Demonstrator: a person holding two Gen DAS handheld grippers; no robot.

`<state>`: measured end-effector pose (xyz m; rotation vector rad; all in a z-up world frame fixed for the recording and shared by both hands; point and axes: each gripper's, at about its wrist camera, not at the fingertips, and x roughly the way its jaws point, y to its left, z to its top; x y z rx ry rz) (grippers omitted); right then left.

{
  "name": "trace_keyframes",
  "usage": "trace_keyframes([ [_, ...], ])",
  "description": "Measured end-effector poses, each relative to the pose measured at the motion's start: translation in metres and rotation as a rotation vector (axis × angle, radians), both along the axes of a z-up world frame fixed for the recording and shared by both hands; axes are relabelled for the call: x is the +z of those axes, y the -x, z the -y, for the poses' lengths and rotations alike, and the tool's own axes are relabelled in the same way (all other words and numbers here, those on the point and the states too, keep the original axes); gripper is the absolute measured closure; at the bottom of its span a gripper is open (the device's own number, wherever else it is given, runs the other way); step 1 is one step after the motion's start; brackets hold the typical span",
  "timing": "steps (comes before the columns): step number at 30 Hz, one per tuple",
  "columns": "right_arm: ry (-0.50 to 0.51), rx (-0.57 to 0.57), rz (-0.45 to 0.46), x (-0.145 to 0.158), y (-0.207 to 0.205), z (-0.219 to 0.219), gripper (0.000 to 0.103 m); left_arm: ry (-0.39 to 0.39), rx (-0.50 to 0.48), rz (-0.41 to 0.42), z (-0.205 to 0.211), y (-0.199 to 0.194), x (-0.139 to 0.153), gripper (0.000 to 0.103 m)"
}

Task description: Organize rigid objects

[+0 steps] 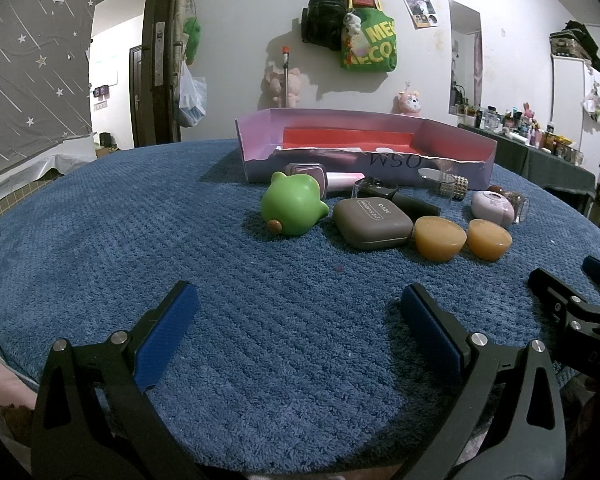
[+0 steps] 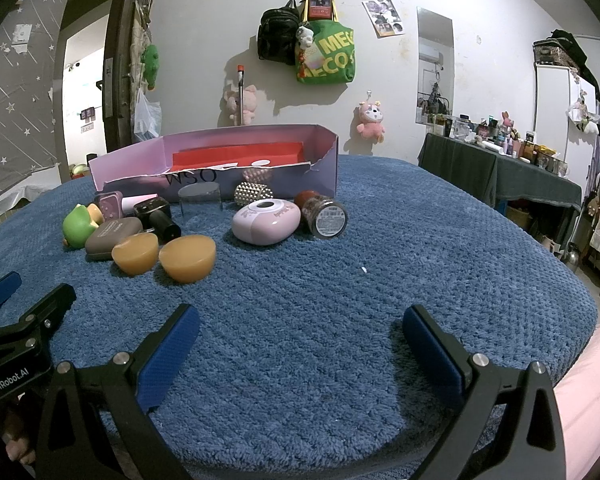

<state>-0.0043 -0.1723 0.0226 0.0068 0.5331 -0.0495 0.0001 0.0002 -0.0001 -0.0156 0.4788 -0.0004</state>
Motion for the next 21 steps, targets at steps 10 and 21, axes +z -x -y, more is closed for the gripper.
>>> trace_keyframes([
  [10,0.0,0.0,0.0,-0.0001,0.0001,-0.0002,0.0,0.0,0.0,0.0,0.0,0.0,0.0,0.0],
  [21,-0.044,0.008,-0.01,0.0023,-0.0034,0.007,0.0,0.014,-0.005,-0.016,-0.0037,-0.0033,0.0043,0.0],
])
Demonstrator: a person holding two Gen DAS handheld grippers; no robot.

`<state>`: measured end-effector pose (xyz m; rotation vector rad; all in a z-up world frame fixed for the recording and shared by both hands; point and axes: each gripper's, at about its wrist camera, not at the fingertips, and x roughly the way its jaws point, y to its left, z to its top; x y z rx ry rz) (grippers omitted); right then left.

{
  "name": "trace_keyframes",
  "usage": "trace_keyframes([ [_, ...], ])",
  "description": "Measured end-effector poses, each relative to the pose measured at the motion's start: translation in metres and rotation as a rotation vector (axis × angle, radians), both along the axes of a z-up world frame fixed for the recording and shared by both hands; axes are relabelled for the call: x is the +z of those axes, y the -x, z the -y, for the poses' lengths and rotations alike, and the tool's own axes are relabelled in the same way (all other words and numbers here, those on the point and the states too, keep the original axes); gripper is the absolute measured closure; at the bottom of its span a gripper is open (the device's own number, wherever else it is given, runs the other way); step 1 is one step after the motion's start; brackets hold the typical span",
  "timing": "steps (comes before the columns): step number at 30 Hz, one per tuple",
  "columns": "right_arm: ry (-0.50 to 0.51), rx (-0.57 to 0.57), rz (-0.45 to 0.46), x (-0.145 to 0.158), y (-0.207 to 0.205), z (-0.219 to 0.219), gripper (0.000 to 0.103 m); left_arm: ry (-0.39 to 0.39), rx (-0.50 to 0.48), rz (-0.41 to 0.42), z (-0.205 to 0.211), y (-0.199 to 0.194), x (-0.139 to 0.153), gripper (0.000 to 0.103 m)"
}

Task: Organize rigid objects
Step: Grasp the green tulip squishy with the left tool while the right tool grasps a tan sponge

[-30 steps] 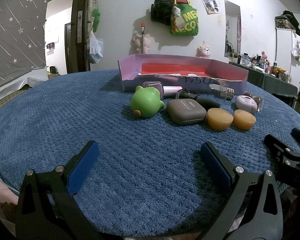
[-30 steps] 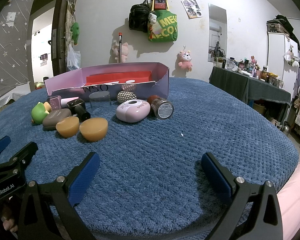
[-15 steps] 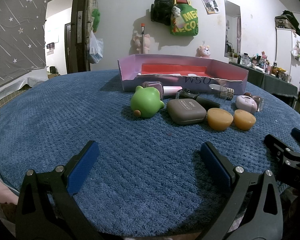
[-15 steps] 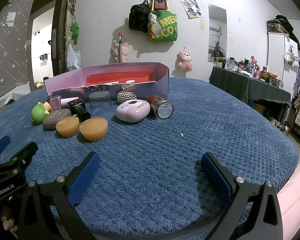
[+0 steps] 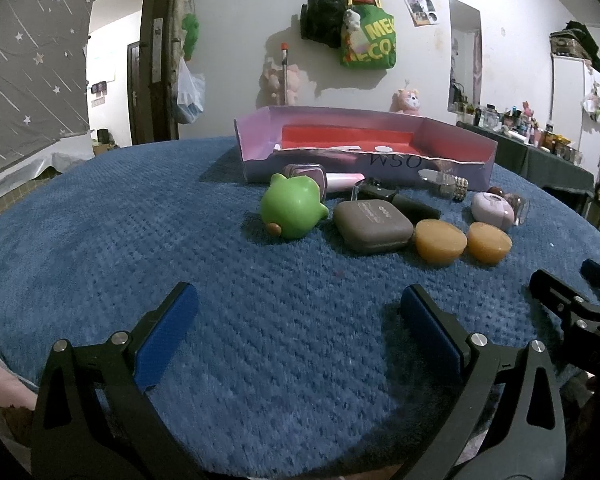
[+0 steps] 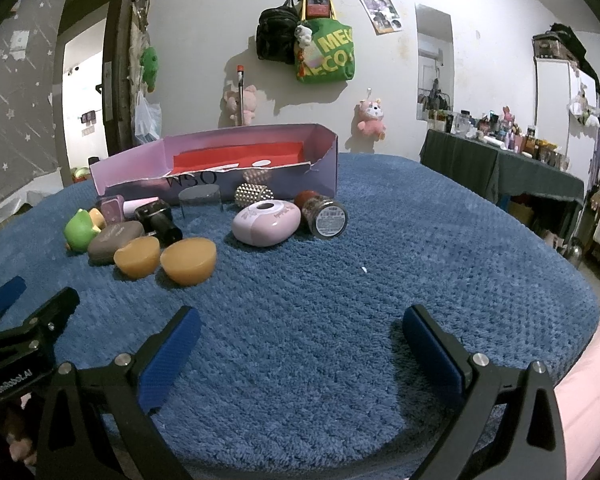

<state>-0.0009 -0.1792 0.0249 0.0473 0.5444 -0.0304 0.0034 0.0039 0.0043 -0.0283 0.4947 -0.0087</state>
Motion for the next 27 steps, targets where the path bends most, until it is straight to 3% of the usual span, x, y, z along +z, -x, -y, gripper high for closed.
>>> trace_keyframes([
  [11,-0.051,-0.003,-0.002,0.025,-0.021,0.001,0.0,-0.028,0.011,0.042,-0.003,-0.02,0.03,0.0],
  [19,0.002,0.042,-0.084,0.035,-0.046,-0.019,0.0,-0.037,-0.037,-0.043,-0.017,-0.053,0.053,0.0],
  [21,-0.008,0.048,-0.11,0.035,-0.051,-0.02,0.0,-0.044,-0.05,-0.074,-0.02,-0.062,0.054,0.003],
  [25,-0.027,0.078,-0.136,0.036,-0.053,-0.025,0.0,-0.044,-0.084,-0.144,-0.026,-0.078,0.05,0.018],
  [27,-0.011,0.087,-0.146,0.034,-0.052,-0.031,0.0,-0.04,-0.097,-0.168,-0.029,-0.083,0.048,0.02],
])
